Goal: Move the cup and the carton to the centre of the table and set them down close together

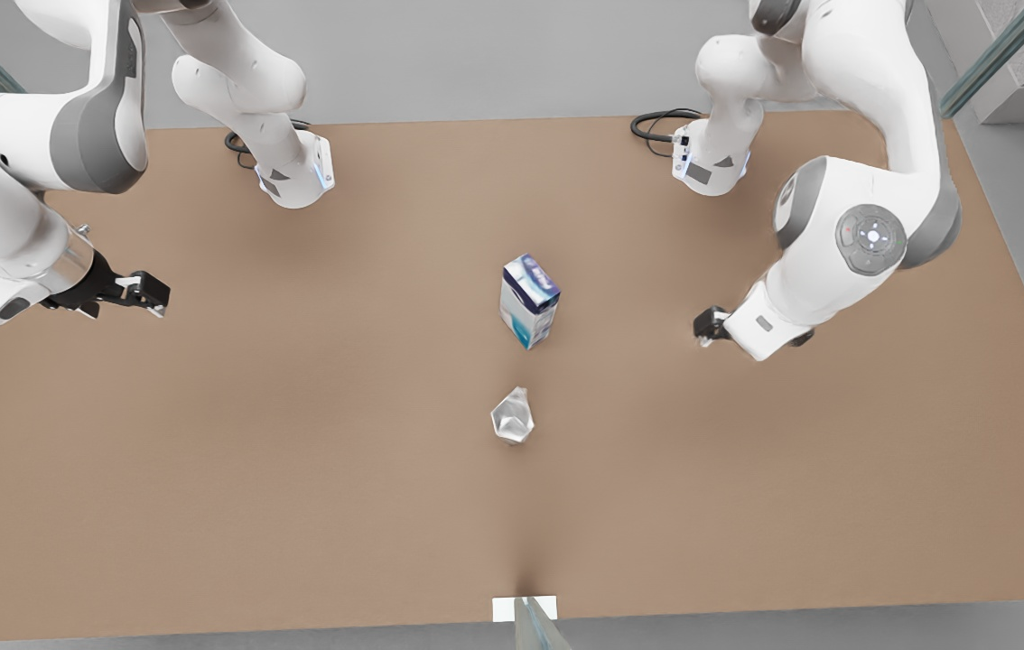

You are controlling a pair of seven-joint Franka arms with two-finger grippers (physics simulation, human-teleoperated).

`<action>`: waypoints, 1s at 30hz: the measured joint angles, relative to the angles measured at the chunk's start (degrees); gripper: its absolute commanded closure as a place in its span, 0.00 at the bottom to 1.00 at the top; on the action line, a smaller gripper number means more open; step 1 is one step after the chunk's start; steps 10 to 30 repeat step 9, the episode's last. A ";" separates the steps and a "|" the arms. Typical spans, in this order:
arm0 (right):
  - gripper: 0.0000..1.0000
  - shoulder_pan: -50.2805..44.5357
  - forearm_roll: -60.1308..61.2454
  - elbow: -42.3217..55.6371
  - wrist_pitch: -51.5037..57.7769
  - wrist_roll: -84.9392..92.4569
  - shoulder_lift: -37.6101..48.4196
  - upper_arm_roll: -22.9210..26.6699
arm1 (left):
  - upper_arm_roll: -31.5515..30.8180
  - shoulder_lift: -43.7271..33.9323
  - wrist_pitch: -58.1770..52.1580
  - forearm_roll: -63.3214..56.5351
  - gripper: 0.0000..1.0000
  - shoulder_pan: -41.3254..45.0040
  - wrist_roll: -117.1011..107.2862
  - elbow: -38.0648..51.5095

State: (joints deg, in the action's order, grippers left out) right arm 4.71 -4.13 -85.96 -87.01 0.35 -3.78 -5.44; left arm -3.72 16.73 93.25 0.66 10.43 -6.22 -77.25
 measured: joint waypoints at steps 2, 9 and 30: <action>0.00 -0.10 0.00 0.00 0.00 0.00 0.00 0.00 | -0.05 -1.59 0.00 -2.11 0.00 -2.63 1.30 0.00; 0.00 0.27 0.01 -0.09 0.00 -0.12 0.00 -0.08 | -0.44 -1.44 -1.40 -4.46 0.00 -0.17 0.86 0.00; 0.00 0.27 0.01 -0.09 0.00 -0.12 0.00 -0.08 | -0.44 -1.44 -1.40 -4.46 0.00 -0.17 0.86 0.00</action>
